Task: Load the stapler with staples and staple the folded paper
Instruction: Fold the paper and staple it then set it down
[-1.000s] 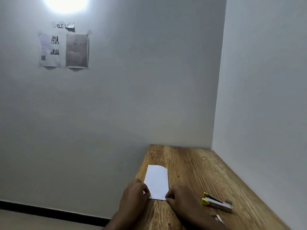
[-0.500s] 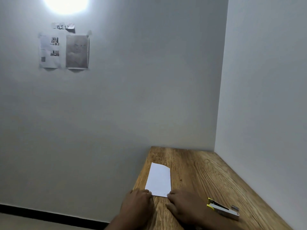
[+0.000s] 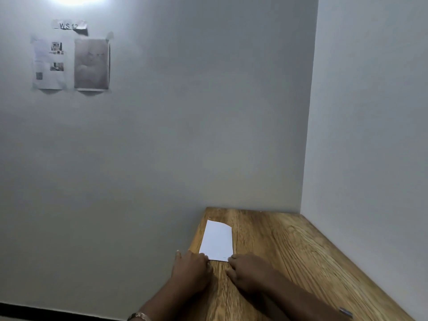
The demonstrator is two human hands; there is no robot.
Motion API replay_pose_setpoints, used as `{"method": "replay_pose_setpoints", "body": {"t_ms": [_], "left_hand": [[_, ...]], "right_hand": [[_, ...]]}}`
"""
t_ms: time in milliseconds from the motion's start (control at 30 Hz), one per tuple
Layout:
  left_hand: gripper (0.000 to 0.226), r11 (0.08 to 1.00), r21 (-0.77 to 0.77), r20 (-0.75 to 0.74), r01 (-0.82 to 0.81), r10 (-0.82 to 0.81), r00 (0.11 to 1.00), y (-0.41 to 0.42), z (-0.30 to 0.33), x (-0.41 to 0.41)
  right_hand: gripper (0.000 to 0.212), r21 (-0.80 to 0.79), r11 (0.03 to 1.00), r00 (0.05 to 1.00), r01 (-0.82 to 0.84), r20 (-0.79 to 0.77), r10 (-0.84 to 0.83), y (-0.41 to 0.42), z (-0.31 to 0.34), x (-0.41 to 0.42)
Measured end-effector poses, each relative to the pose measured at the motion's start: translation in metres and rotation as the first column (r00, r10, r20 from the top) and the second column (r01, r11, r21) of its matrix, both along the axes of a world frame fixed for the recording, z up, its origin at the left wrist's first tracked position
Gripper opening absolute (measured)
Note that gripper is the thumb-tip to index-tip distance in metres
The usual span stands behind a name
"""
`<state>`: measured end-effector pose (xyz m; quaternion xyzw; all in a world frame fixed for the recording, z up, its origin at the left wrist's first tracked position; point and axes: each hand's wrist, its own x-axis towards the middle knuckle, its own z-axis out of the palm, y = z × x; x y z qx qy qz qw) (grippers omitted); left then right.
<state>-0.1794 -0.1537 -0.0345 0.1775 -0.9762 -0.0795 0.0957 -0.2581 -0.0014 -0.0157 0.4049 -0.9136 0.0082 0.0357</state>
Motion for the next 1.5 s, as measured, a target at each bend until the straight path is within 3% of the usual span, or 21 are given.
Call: {"method": "replay_pose_setpoints", "body": {"t_ms": [233,467,700,1100,1500], "left_hand": [[0.039,1.000,0.001,-0.013,-0.031,0.031,0.999,-0.026,-0.003,-0.052],[0.041,0.998,-0.029,0.004,-0.064,0.064,0.998,-0.050,-0.007,-0.105],[0.050,0.999,0.038,0.000,0.028,-0.028,1.000,-0.071,-0.015,-0.138],[0.056,0.996,-0.041,0.152,0.078,-0.071,0.986,-0.078,-0.018,-0.145],[0.058,0.997,-0.001,0.120,0.073,-0.072,0.990,-0.081,-0.024,-0.145]], "right_hand": [[0.049,-0.003,0.998,0.997,0.064,0.033,-0.064,-0.032,-0.004,-0.055],[0.063,0.048,0.995,0.991,0.084,0.097,-0.088,-0.062,-0.008,-0.107],[0.080,0.176,0.976,0.992,0.127,0.002,-0.129,-0.080,-0.009,-0.137],[0.078,0.103,0.987,0.992,0.123,-0.025,-0.121,-0.082,-0.019,-0.136],[0.082,0.030,0.991,0.992,0.129,-0.009,-0.129,-0.082,-0.030,-0.138]]}}
